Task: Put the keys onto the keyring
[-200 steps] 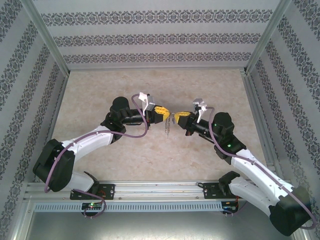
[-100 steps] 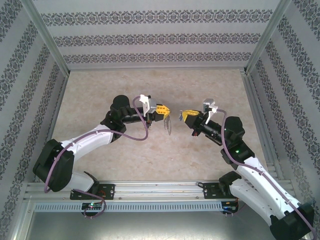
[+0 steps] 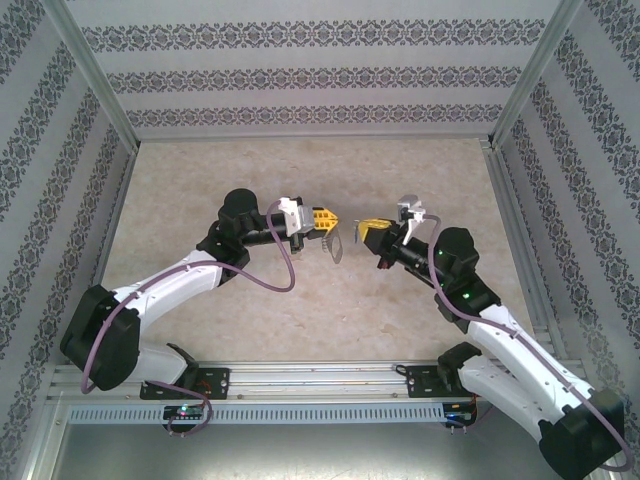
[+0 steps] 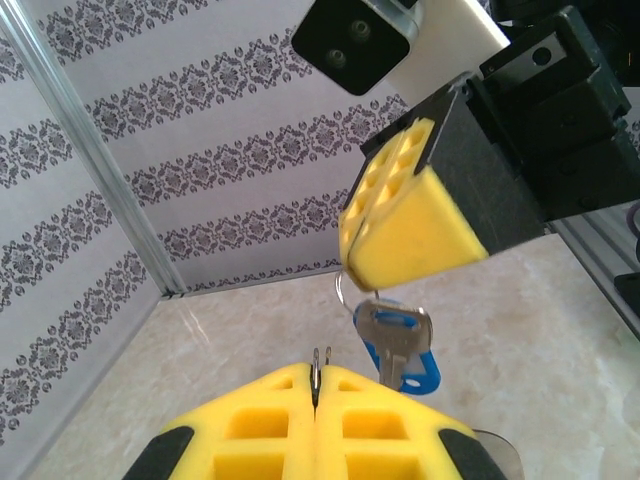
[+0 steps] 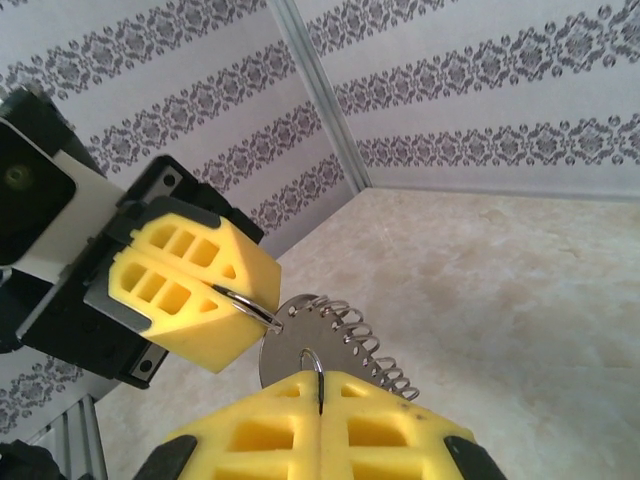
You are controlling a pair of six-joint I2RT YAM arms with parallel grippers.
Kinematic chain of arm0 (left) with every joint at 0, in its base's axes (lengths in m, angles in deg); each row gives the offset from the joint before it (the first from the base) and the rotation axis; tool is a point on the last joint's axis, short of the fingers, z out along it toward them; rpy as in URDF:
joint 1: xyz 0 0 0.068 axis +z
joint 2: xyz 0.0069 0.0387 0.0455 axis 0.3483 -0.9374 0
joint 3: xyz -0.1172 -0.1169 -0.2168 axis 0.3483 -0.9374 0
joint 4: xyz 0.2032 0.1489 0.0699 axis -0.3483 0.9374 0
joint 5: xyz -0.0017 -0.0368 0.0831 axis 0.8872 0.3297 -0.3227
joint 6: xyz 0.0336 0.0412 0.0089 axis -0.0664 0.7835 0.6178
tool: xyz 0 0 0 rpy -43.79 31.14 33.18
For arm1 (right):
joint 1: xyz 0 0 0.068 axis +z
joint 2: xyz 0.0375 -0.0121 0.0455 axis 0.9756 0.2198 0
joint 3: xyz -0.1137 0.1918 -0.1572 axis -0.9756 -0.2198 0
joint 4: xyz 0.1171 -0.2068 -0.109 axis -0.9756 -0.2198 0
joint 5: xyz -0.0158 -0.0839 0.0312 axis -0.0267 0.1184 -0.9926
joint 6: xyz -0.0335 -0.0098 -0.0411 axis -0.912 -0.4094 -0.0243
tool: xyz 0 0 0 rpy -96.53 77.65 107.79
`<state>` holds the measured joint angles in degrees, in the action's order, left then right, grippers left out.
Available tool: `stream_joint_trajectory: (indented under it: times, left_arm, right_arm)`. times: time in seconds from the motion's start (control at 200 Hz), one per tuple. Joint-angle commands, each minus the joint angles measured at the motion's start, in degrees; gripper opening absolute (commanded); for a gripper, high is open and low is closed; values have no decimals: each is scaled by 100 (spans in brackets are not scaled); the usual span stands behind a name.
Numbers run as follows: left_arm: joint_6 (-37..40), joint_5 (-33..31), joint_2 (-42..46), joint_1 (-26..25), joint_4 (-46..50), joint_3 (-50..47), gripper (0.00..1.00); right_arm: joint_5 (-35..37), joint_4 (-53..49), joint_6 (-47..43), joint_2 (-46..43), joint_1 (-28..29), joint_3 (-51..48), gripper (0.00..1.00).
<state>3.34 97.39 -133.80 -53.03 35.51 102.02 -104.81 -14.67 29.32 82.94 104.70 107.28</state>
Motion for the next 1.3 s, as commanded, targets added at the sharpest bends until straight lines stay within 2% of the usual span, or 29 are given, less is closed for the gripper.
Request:
stream_joint_trajectory:
  times: [0.0,0.445,1.294]
  left_arm:
    - [226,51,77,-76,63,158,0]
    - [19,102,-46,-76,-37,181,0]
    - [-162,189,-138,-76,-54,281,0]
  right_arm:
    - [104,260,-242,92,180,216,0]
    - [323,37,-481,130,419,416,0]
    - [141,167,-507,396,531,536,0]
